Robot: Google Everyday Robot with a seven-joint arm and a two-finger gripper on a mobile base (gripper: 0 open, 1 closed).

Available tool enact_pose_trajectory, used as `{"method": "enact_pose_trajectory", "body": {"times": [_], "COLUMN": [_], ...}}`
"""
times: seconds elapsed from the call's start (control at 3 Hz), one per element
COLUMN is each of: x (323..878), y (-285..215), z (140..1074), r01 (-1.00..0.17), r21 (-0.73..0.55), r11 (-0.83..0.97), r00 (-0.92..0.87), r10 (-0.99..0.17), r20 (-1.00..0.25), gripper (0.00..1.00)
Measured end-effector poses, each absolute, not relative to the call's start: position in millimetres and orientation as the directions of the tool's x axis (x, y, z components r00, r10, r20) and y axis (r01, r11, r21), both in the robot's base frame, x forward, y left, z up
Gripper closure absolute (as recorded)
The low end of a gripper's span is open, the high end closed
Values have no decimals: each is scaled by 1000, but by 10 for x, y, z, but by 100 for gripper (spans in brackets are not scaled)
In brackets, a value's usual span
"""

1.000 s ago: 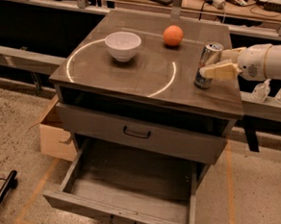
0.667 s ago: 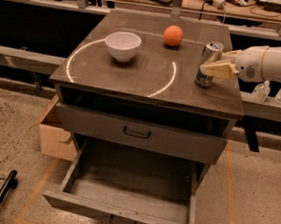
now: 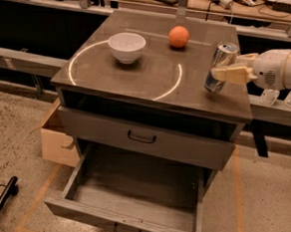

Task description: Place redbull can into middle drawer

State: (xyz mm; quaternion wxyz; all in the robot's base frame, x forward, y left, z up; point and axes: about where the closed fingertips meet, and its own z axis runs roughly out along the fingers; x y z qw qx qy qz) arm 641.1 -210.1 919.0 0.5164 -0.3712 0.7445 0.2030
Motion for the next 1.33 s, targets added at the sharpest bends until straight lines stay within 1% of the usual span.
{"method": "enact_pose_trajectory", "body": {"times": [0.33, 0.67, 1.0, 1.33], "x": [5981, 5486, 5004, 5004], "y": [-2006, -1843, -1595, -1595], "z": [9316, 9097, 8618, 8618], "r01": [-793, -843, -907, -907], "r21": [-59, -10, 26, 26], "r11": [606, 538, 420, 419], "r00": [-194, -220, -218, -218], "r10": [-343, -363, -416, -416], "r20": [-919, -905, -883, -883], "gripper": [100, 100, 100, 100]}}
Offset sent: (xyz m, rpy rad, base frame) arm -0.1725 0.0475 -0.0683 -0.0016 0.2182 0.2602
